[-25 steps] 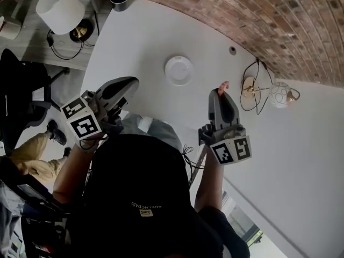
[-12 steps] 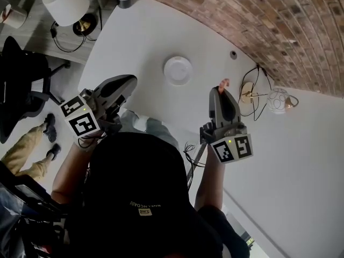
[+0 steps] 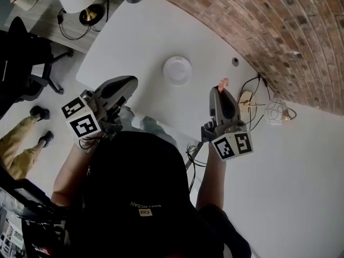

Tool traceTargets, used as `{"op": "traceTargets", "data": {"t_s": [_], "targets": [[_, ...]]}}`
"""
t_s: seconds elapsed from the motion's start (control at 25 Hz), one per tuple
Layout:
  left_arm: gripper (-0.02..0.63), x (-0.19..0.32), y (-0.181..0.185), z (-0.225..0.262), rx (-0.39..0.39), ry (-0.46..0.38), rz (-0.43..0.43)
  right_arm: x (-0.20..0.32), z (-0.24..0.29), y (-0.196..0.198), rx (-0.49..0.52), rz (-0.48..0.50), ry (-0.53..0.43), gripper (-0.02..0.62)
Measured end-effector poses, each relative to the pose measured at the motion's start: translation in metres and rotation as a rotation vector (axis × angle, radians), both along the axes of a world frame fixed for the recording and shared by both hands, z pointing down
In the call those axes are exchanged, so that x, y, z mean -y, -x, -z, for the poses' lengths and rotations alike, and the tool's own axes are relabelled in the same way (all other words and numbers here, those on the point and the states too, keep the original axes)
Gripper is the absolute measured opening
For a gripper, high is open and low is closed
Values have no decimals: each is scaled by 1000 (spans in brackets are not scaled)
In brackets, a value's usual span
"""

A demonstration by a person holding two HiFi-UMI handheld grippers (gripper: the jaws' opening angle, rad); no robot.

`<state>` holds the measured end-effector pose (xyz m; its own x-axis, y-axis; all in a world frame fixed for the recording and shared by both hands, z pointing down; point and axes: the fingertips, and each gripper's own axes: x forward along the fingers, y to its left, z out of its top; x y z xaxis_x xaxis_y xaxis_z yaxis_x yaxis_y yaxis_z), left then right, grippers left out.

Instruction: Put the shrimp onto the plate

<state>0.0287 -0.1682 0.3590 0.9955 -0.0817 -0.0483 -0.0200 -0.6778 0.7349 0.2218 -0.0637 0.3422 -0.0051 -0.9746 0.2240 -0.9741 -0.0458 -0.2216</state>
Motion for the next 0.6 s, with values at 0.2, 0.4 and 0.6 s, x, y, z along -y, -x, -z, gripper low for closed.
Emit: {"op": "traceTargets", "data": {"t_s": [0.2, 0.4, 0.6], "targets": [[3, 0, 8, -4, 11, 11, 56, 11, -21, -8, -2, 50, 68, 41], [3, 0, 19, -12, 26, 24, 116, 27, -50, -15, 6, 104, 149, 41], [3, 3, 32, -20, 45, 39, 178, 44, -89, -23, 2, 156, 265, 41]]}}
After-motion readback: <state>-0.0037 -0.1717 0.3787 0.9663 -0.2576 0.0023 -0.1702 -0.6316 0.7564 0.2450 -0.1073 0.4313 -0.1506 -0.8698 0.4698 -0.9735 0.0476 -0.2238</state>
